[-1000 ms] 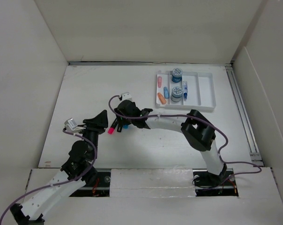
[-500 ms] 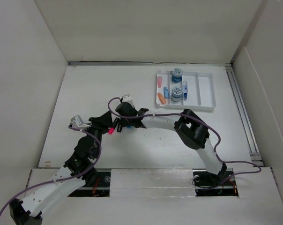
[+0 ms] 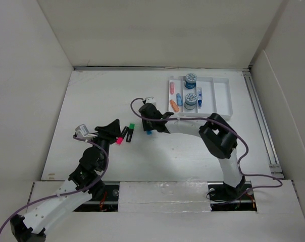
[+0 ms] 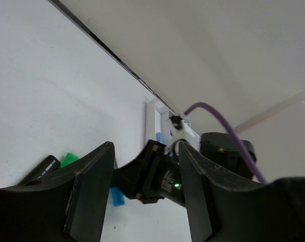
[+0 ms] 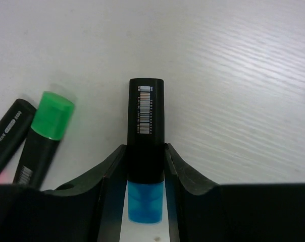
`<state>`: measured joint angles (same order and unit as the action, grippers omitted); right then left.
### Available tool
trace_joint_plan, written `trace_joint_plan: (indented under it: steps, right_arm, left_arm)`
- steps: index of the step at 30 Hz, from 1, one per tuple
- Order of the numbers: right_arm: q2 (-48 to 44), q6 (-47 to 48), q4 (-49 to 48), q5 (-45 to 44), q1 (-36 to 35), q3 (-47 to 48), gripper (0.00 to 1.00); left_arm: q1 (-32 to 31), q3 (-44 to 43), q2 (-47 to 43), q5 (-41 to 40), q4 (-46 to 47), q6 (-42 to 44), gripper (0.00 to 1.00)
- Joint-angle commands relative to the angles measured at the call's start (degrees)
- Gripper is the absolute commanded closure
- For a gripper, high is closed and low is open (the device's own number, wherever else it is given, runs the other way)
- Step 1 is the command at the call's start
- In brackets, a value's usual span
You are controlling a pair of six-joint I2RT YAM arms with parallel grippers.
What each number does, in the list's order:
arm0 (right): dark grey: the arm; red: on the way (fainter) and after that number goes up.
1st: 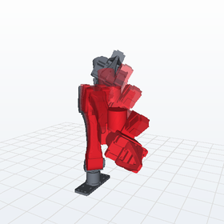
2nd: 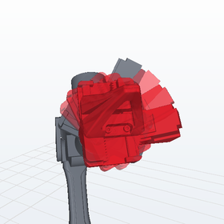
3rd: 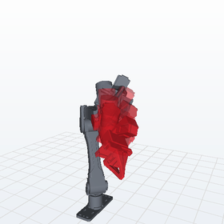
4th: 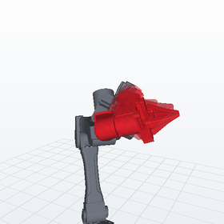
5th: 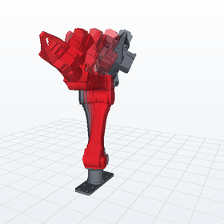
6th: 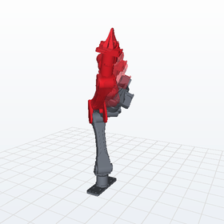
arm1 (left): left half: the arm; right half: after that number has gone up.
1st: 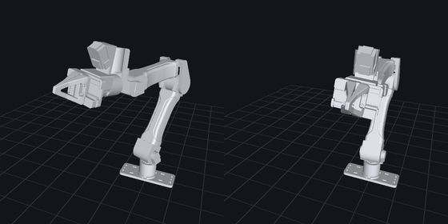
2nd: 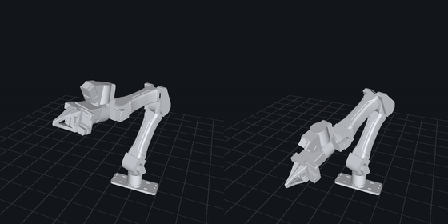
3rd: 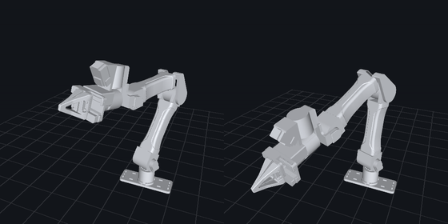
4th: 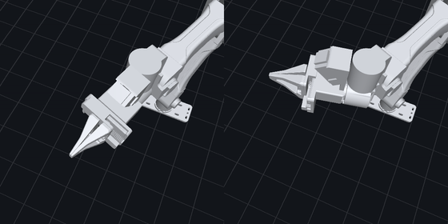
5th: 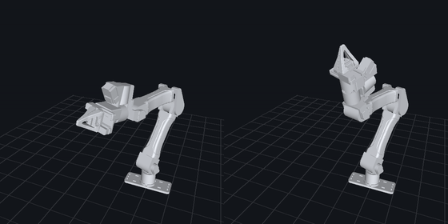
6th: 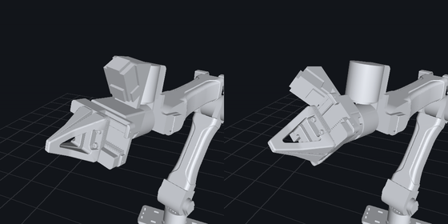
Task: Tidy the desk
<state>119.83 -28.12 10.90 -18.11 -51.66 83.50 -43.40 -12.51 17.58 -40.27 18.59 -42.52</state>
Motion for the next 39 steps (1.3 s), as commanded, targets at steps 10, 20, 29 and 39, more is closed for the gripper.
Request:
trace_joint_plan:
  steps: [10,20,29,39]
  right_arm:
    - [-33.1,-4.9,-13.5,4.3,35.0,-23.0,0.86]
    - [-21.5,-3.3,-11.1,11.1,56.8,-17.3,0.83]
    - [-16.9,1.0,-5.2,11.5,58.7,-12.8,0.78]
    - [-18.7,2.2,-5.0,14.8,58.7,-13.5,0.44]
  left_arm:
    - [0.1,-4.3,8.3,11.6,6.2,2.3,0.51]
    - [0.1,-6.4,14.8,14.9,6.5,3.1,0.51]
    - [0.1,-5.9,15.0,13.8,7.7,3.5,0.51]
    - [0.1,-6.6,19.8,13.2,8.0,4.1,0.5]
